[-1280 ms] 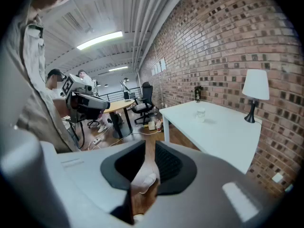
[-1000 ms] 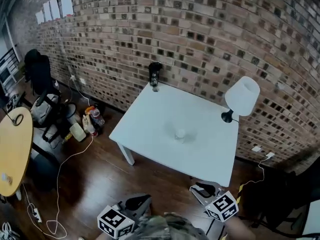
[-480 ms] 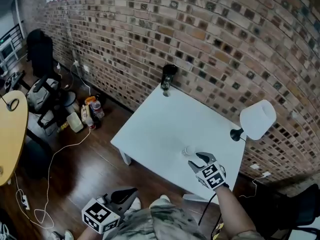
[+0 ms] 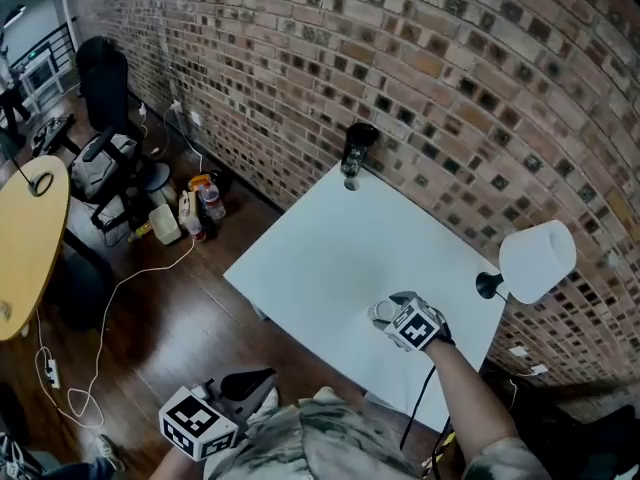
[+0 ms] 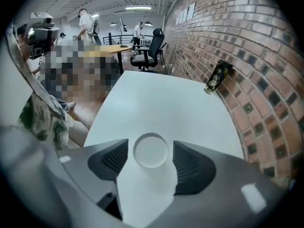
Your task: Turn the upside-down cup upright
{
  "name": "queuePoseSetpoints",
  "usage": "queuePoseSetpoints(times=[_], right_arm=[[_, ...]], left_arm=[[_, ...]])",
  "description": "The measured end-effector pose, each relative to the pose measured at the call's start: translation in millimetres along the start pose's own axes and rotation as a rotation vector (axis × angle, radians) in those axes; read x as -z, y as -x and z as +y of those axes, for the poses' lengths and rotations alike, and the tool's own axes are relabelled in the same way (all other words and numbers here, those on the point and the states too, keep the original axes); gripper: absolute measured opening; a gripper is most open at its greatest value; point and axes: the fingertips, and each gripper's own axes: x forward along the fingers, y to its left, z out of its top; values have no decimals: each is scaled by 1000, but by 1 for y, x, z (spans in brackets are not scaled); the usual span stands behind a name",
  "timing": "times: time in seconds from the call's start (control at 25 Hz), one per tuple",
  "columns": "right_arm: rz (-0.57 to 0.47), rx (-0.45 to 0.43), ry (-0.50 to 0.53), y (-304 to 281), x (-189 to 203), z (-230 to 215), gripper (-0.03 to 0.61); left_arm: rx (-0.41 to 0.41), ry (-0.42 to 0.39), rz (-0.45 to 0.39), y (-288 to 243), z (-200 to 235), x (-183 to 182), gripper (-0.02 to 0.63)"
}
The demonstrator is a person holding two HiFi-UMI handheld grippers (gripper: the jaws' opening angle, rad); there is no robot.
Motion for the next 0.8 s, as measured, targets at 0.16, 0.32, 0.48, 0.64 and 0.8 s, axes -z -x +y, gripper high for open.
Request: queuePoseSetpoints(times=[0.16,0.32,0.48,0.64,0.8], right_arm=[[-2,-51,21,-14,0,0,296],[-8,-79,55,-18,3,-1,274],[-68,-83,42,-16,5,-2,270],[-162,-55,-1,-8,11,-5,270],[-276,-19,-52,6,26,-9,270]], left_arm=[[21,4,33,-24,-11,-6,6],[37,5,56,-47,-23,-11,6],[45,-2,80,-63,-31,-11,6],[44,-7,96,-71,-35,-10,6],[67,-20,113,-84,-44,-13,6]])
